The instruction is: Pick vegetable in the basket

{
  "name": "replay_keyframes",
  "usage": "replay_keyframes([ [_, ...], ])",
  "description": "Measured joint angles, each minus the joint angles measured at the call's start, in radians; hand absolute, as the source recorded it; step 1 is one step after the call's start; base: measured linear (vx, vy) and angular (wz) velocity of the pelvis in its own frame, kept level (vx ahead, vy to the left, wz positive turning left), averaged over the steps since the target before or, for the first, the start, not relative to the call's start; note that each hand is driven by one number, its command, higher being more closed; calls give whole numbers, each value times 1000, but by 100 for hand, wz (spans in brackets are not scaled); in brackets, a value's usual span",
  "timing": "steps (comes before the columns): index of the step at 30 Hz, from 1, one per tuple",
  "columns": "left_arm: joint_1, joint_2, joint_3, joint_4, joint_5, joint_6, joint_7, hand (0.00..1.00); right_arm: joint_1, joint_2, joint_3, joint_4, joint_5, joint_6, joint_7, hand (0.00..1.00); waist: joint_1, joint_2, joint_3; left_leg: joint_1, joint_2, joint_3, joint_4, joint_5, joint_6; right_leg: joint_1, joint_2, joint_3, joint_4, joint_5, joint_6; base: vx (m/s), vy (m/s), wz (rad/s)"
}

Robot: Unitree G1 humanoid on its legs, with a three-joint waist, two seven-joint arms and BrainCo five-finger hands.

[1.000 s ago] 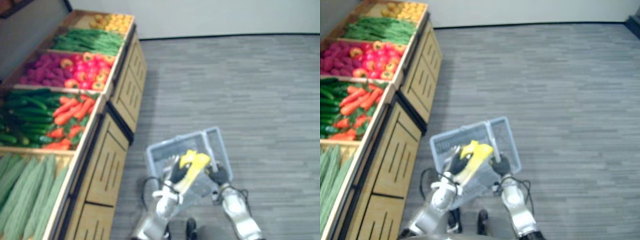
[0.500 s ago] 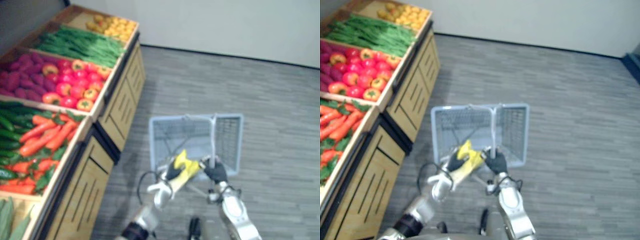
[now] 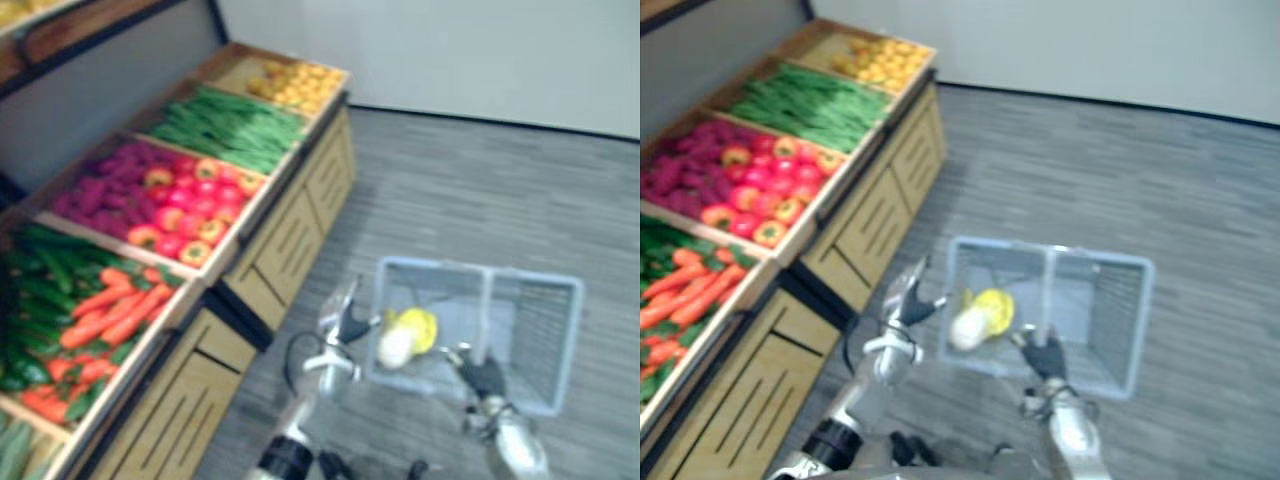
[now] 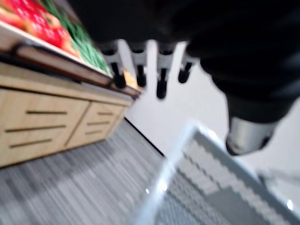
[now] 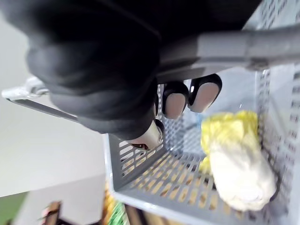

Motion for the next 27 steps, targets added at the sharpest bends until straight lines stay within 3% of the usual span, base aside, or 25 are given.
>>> replay_keyframes([
  [1,32,3,6,-29,-21,-5,-4,0,2,7,-76,59,-17,12,-35,100,-13,-4,-17,20,-69,-36,-94,-22,13,26,-16,-71,24,-27,25,316,46,208],
  [3,92,7,26,-48,-76,-5,-8,0,-21,23,-181,175,-37,30,-76,100,-24,-2,-23,76,-172,-146,-262,-20,25,21,-71,-144,195,-67,36,400,85,187],
  [4,126,13,40,-53,-108,-5,-14,0,-30,36,-210,229,-37,45,-85,100,-21,-10,-25,103,-193,-184,-297,-12,26,3,-103,-148,325,-69,35,463,33,150],
  [5,181,43,61,-81,-141,-4,-19,0,-43,56,-230,308,-37,59,-89,100,-22,-40,-26,146,-217,-239,-315,-11,24,-39,-166,-125,544,-34,22,425,-33,126],
  [6,206,62,76,-94,-153,-4,-24,0,-46,69,-233,346,-37,67,-94,100,-23,-52,-28,165,-220,-273,-318,-13,21,-65,-185,-98,634,-39,16,437,-100,145],
  [7,238,89,109,-114,-179,-4,-30,0,-47,88,-244,404,-37,82,-101,100,-26,-54,-29,189,-213,-346,-326,-17,15,-115,-174,-20,743,-63,-23,428,-154,160],
  [8,254,94,143,-134,-196,-4,-30,0,-54,103,-276,443,-36,82,-107,100,-25,-45,-27,203,-199,-410,-330,-14,9,-176,-145,57,789,-82,-35,402,-171,159],
  [10,275,96,176,-154,-226,-14,-27,0,-64,116,-346,487,-25,62,-127,100,-29,-34,-29,209,-185,-496,-340,-3,-9,-257,-118,149,744,-110,-34,320,-228,151],
  [13,279,97,218,-154,-306,-48,-24,0,-71,106,-408,603,-25,28,-155,100,-29,-36,-26,195,-162,-633,-338,10,-60,-304,-63,317,439,-104,-18,233,-338,151],
  [14,274,107,257,-157,-332,-61,-16,0,-69,110,-429,681,-21,11,-160,100,-30,-70,-31,171,-164,-709,-334,6,-114,-296,-43,473,232,-75,4,167,-427,175],
  [15,272,121,276,-167,-348,-67,-10,0,-68,117,-433,712,-10,7,-163,100,-30,-99,-32,163,-176,-737,-329,1,-134,-284,-54,534,155,-34,32,144,-476,158],
  [16,268,117,303,-156,-357,-68,-5,0,-78,115,-441,768,12,6,-165,100,-22,-99,-25,167,-159,-769,-325,-5,-160,-264,-37,510,159,2,50,189,-442,96],
  [17,282,103,320,-176,-388,-69,4,0,-77,109,-464,783,23,5,-176,100,-5,-66,-39,173,-105,-733,-321,12,-179,-237,-2,467,130,10,36,246,-456,86],
  [18,270,98,342,-197,-393,-75,16,0,-79,103,-466,793,28,7,-186,100,6,-50,-37,196,-67,-691,-344,32,-201,-218,18,423,140,5,15,211,-314,62],
  [21,218,78,393,-229,-393,-83,49,0,-85,105,-460,799,42,11,-186,100,18,-34,-40,242,-28,-615,-396,81,-224,-175,56,381,145,-7,-6,155,-268,44],
  [24,167,72,415,-233,-407,-85,78,0,-96,103,-461,803,29,12,-184,100,26,-39,-38,216,-20,-605,-357,93,-220,-155,55,346,142,-22,-27,28,-105,35],
  [27,95,71,418,-226,-421,-79,116,0,-98,100,-475,830,7,10,-189,100,23,-47,-34,181,-36,-504,-334,119,-183,-144,15,286,133,-29,-23,-38,-1,67],
])
